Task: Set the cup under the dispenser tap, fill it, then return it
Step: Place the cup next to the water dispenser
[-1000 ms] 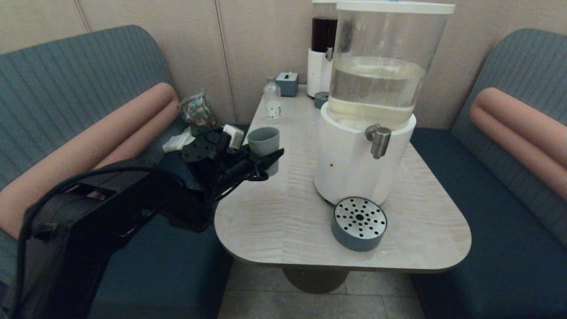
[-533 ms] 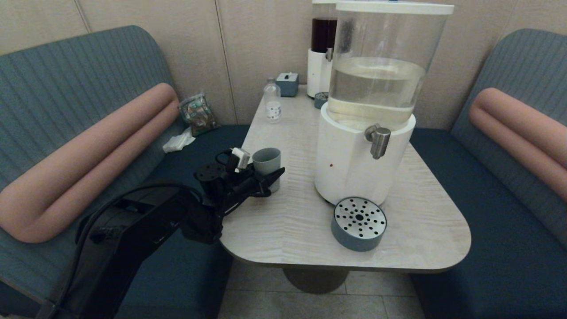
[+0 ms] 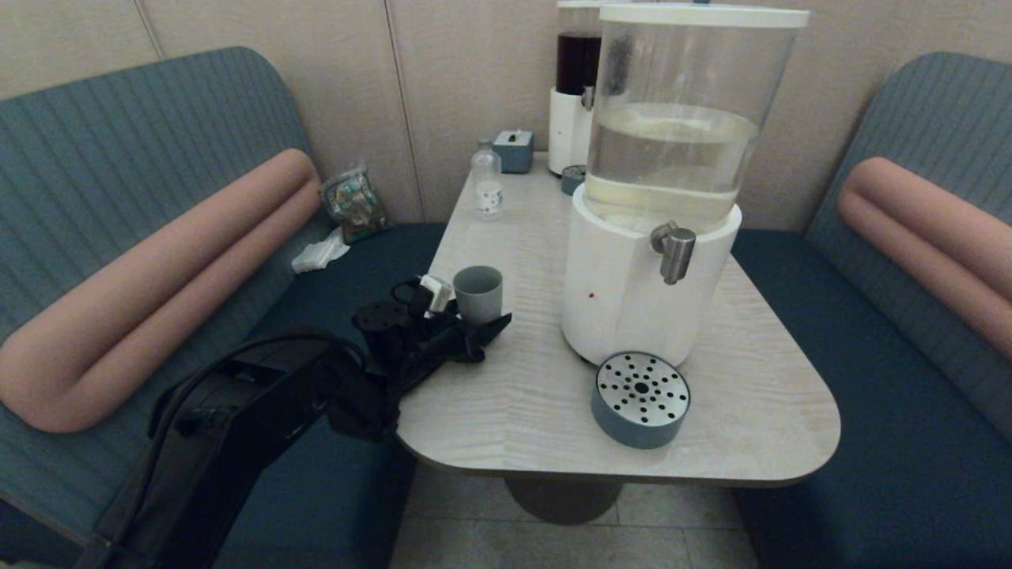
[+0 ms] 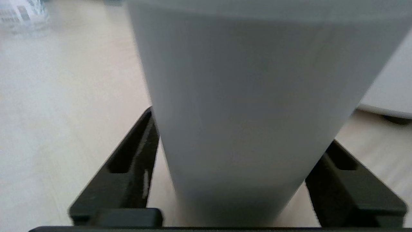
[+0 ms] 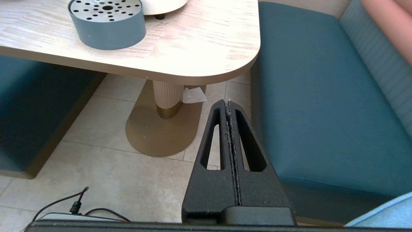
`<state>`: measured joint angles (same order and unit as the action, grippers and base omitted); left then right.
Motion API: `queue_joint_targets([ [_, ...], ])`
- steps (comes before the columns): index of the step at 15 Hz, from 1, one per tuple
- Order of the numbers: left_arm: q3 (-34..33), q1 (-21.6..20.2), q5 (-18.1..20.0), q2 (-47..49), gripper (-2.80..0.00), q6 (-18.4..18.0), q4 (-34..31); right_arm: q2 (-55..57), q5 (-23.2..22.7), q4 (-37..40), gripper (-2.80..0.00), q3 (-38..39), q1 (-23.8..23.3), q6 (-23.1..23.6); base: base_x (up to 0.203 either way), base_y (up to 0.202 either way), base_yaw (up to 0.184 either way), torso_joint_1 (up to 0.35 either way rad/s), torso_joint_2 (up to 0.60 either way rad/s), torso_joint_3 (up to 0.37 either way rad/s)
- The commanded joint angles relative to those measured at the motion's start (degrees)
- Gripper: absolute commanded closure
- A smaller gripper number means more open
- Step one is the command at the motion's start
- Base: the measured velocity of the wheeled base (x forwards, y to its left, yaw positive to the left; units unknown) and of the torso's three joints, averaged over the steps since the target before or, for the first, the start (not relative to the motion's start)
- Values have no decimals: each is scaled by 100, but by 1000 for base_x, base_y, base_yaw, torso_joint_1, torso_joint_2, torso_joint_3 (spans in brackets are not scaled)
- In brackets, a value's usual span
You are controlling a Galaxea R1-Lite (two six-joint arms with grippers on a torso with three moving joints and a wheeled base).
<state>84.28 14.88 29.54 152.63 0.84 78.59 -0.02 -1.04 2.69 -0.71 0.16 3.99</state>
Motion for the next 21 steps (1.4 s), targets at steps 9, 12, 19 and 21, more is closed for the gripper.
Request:
queue_joint_targets([
  [9,-1861,1,28,-1076,-280,-12,594,-6,-2,3,0,0,2,6,0,0,0,0,0,0],
  [12,-2835,5,26,-1855,-280,-14,838,-6,-2,3,0,-8,2,6,0,0,0,0,0,0],
  [19,-5223,80,23,-4093,0,-172,905,-6,-2,3,0,0,2,6,0,0,0,0,0,0],
  [21,-5645,70,-18,-5101,0,-146,906,-6,-2,3,0,0,2,6,0,0,0,0,0,0],
])
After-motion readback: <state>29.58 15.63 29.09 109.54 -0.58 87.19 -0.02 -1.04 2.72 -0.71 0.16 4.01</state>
